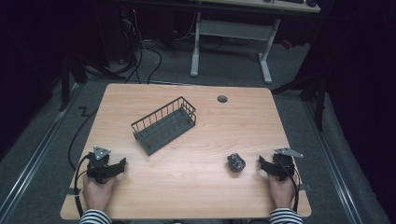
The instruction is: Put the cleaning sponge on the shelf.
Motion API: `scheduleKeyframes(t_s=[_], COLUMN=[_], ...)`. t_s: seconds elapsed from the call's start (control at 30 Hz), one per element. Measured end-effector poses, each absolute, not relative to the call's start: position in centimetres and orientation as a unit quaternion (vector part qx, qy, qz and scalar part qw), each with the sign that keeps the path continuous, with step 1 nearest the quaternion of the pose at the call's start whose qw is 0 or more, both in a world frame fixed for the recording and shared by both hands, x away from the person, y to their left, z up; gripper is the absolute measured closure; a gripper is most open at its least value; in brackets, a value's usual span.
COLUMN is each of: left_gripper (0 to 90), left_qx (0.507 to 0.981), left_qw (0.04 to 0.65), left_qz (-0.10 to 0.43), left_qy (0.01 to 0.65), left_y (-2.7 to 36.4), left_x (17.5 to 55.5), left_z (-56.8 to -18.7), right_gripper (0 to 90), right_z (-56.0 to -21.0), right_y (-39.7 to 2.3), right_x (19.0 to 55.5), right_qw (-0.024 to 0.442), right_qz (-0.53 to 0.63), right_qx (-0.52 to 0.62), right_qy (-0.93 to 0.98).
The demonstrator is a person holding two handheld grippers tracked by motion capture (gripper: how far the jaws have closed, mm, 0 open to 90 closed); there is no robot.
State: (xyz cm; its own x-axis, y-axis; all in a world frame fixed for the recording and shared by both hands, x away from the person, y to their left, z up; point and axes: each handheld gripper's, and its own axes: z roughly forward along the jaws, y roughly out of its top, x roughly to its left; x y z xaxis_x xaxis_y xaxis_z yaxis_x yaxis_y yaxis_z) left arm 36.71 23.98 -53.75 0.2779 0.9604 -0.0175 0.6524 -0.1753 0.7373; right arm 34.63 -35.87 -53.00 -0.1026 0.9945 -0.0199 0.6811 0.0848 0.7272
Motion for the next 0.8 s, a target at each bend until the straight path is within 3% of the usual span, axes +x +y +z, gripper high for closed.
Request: scheduleKeyframes(t_s=[0.57,0.8], left_gripper=[24.6,29.9], left_qx=[0.727,0.722], left_qw=[0.326,0.326], left_qz=[0.237,0.243], left_qy=[0.556,0.561], left_y=[23.89,23.96], left_x=[36.71,36.68], left_z=[-53.75,-53.71], right_gripper=[33.5,33.4], right_z=[-53.0,-53.0], right_y=[-35.81,-35.81], right_x=[34.6,34.59], right_qw=[0.271,0.27], right_qz=[0.289,0.289], right_qx=[0.612,0.612], right_qy=[0.685,0.685])
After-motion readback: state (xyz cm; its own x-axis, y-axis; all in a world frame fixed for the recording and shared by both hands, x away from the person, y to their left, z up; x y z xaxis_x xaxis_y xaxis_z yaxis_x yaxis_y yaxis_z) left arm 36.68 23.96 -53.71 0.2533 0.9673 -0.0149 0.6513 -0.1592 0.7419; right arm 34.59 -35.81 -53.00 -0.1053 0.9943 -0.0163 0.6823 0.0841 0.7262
